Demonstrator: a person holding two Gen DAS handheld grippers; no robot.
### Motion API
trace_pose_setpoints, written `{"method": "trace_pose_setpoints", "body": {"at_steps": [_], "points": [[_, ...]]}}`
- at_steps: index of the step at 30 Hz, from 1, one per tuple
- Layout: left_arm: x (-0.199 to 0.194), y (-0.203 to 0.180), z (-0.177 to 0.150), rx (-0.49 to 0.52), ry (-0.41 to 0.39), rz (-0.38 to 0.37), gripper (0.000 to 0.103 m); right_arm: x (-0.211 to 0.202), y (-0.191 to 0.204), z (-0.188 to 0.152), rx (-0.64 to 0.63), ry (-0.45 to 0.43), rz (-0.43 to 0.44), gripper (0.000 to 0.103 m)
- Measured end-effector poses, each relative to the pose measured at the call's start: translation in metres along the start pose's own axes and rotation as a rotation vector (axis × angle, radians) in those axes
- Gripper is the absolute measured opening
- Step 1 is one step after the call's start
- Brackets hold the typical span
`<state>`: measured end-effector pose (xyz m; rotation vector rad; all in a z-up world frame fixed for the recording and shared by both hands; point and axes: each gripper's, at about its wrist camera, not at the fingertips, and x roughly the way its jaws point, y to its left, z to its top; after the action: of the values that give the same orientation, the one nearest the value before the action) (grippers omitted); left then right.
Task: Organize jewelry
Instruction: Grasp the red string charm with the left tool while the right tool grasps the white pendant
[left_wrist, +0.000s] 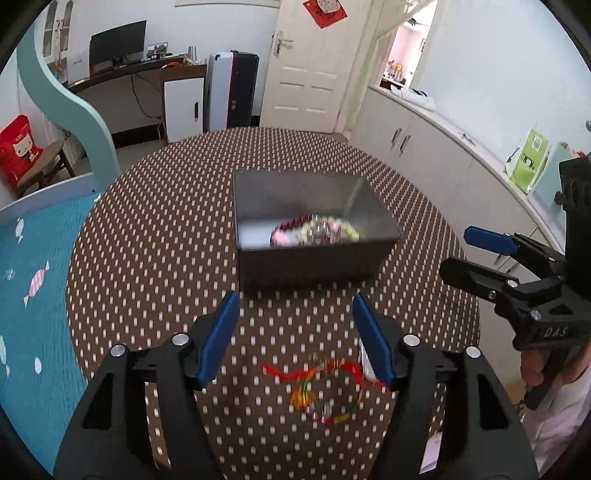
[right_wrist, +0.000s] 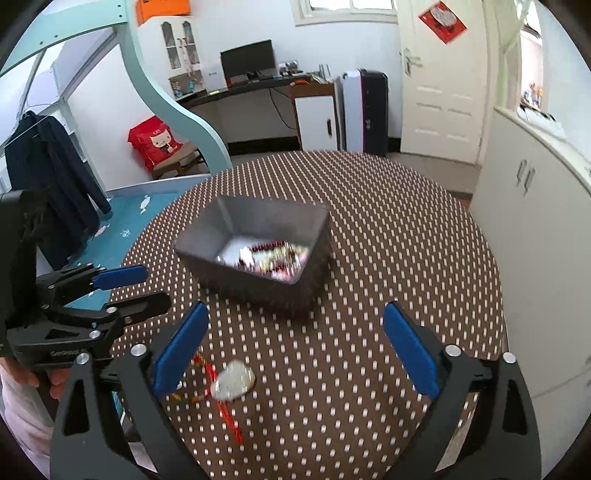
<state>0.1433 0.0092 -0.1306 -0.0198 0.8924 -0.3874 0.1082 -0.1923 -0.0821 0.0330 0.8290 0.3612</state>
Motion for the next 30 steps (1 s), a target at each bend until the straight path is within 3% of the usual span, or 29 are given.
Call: {"method": "trace_pose_setpoints", "body": {"at_steps": [2, 7, 14, 16, 17, 27, 29, 30], "points": [[0.000, -0.002, -0.008, 0.001, 0.011, 0.002, 0.077, 0.000, -0.001, -0.006, 0.002, 0.007, -0.005, 0.094], [0.003, -0.007, -0.035, 0.019, 0.063, -0.006, 0.076, -0.003, -0.002, -0.024, 0.015, 0.007, -0.016, 0.094], [0.027, -0.022, -0.057, 0.099, 0.118, 0.038, 0.047, 0.002, 0.007, -0.041, -0.001, 0.034, -0.005, 0.094], [0.034, -0.027, -0.061, 0.135, 0.122, 0.066, 0.033, 0.007, 0.011, -0.045, -0.007, 0.052, 0.001, 0.094], [0.034, -0.030, -0.063, 0.158, 0.120, 0.069, 0.017, 0.009, 0.014, -0.047, -0.015, 0.062, -0.002, 0.094], [0.001, 0.001, -0.051, -0.022, -0.005, 0.068, 0.017, 0.022, 0.041, -0.053, -0.120, 0.073, 0.029, 0.094], [-0.005, 0.006, -0.049, -0.041, -0.019, 0.061, 0.017, 0.028, 0.051, -0.054, -0.147, 0.078, 0.023, 0.091], [-0.008, 0.009, -0.050, -0.053, -0.025, 0.061, 0.017, 0.032, 0.054, -0.055, -0.153, 0.082, 0.025, 0.085]]}}
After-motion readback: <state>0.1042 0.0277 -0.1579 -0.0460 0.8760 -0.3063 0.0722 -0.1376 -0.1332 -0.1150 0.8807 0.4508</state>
